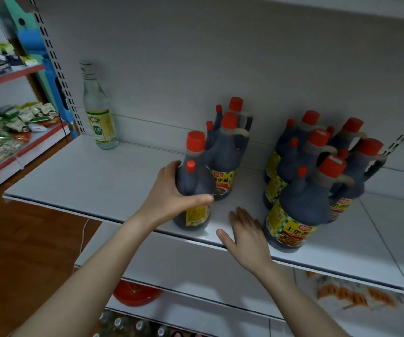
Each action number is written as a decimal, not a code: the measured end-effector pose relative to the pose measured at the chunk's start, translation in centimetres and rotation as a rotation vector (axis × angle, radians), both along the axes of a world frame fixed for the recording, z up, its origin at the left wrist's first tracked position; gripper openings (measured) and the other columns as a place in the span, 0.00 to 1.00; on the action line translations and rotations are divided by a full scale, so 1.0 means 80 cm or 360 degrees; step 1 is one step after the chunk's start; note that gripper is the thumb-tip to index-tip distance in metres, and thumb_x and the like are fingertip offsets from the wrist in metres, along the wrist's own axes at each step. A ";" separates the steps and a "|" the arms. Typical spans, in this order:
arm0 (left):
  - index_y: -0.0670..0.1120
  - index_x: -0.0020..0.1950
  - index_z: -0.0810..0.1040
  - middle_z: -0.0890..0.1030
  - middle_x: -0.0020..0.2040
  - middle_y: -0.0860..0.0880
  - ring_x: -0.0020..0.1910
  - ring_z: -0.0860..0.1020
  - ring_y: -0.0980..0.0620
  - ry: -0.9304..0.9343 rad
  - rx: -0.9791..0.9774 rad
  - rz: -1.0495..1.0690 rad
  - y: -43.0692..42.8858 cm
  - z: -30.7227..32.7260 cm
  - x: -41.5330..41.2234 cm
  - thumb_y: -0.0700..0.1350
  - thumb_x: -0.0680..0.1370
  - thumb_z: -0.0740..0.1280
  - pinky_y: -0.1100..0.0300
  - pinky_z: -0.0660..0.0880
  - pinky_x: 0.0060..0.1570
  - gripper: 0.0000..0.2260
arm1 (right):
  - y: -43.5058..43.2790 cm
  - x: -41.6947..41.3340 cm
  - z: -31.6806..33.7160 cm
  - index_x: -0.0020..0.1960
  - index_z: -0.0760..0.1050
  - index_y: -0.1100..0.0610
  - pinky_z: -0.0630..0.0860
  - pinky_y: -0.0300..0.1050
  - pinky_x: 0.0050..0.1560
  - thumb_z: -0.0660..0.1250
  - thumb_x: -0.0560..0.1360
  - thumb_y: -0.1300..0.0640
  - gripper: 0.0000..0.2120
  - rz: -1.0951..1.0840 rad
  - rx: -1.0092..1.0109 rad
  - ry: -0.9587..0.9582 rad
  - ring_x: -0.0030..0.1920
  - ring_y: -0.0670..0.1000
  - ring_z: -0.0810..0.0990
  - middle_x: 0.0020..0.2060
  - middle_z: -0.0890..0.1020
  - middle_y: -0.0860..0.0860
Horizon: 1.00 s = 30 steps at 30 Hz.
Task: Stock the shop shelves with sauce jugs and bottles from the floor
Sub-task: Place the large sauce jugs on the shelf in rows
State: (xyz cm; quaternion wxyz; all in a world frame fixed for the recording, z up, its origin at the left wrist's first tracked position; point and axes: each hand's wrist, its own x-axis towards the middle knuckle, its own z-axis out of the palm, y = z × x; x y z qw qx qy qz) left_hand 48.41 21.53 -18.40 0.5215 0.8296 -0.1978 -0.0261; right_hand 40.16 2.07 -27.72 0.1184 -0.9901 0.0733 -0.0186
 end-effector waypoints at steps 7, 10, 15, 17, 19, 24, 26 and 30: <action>0.57 0.55 0.72 0.70 0.55 0.50 0.52 0.69 0.57 -0.0021 0.0119 0.0099 -0.006 0.013 -0.005 0.68 0.56 0.70 0.72 0.65 0.44 0.31 | -0.003 -0.001 -0.003 0.70 0.64 0.60 0.58 0.56 0.70 0.25 0.64 0.27 0.54 0.0038 -0.0038 -0.0075 0.73 0.56 0.61 0.70 0.66 0.60; 0.56 0.52 0.75 0.77 0.53 0.50 0.52 0.76 0.56 0.0083 0.0103 -0.0134 0.004 0.024 0.003 0.64 0.60 0.73 0.71 0.71 0.43 0.25 | -0.002 -0.002 -0.002 0.72 0.62 0.59 0.55 0.54 0.71 0.26 0.64 0.26 0.53 0.0044 -0.0057 -0.0046 0.74 0.54 0.58 0.72 0.63 0.58; 0.53 0.61 0.68 0.77 0.55 0.59 0.53 0.78 0.62 0.0336 -0.0125 -0.0413 0.014 0.033 0.003 0.52 0.63 0.78 0.74 0.74 0.44 0.30 | -0.001 -0.002 0.001 0.72 0.60 0.57 0.54 0.53 0.72 0.23 0.61 0.26 0.56 0.0045 -0.0083 -0.0030 0.74 0.53 0.56 0.73 0.62 0.57; 0.55 0.60 0.70 0.79 0.57 0.57 0.55 0.78 0.61 0.0413 -0.0164 -0.0471 0.015 0.030 0.003 0.51 0.62 0.75 0.69 0.75 0.47 0.28 | -0.001 -0.003 0.002 0.72 0.60 0.57 0.54 0.53 0.72 0.26 0.63 0.26 0.54 0.0044 -0.0071 -0.0030 0.74 0.53 0.56 0.73 0.62 0.56; 0.57 0.59 0.71 0.79 0.58 0.57 0.57 0.77 0.60 0.0492 -0.0193 -0.0471 0.016 0.026 0.005 0.50 0.63 0.73 0.64 0.74 0.52 0.26 | -0.001 -0.003 0.002 0.72 0.61 0.58 0.54 0.53 0.72 0.29 0.64 0.27 0.51 0.0039 -0.0055 -0.0037 0.74 0.53 0.57 0.73 0.62 0.57; 0.61 0.56 0.70 0.77 0.52 0.62 0.52 0.76 0.61 0.0534 -0.0209 -0.0336 0.003 0.023 -0.002 0.56 0.63 0.76 0.65 0.74 0.46 0.25 | -0.001 -0.003 -0.001 0.71 0.63 0.59 0.55 0.55 0.71 0.33 0.66 0.28 0.48 0.0026 -0.0025 -0.0062 0.74 0.55 0.58 0.72 0.64 0.58; 0.57 0.57 0.68 0.76 0.49 0.64 0.47 0.76 0.64 0.0376 -0.0224 -0.0220 -0.006 0.019 -0.005 0.51 0.67 0.76 0.73 0.73 0.38 0.24 | 0.000 -0.003 0.000 0.71 0.63 0.59 0.55 0.54 0.71 0.33 0.66 0.28 0.48 0.0030 -0.0021 -0.0069 0.74 0.55 0.58 0.72 0.64 0.58; 0.51 0.63 0.67 0.76 0.57 0.55 0.54 0.77 0.57 0.0425 -0.0309 -0.0162 -0.006 0.017 0.003 0.54 0.60 0.77 0.64 0.76 0.45 0.34 | -0.002 -0.003 0.000 0.72 0.61 0.58 0.54 0.54 0.72 0.31 0.65 0.27 0.50 0.0054 -0.0053 -0.0035 0.74 0.54 0.56 0.73 0.62 0.57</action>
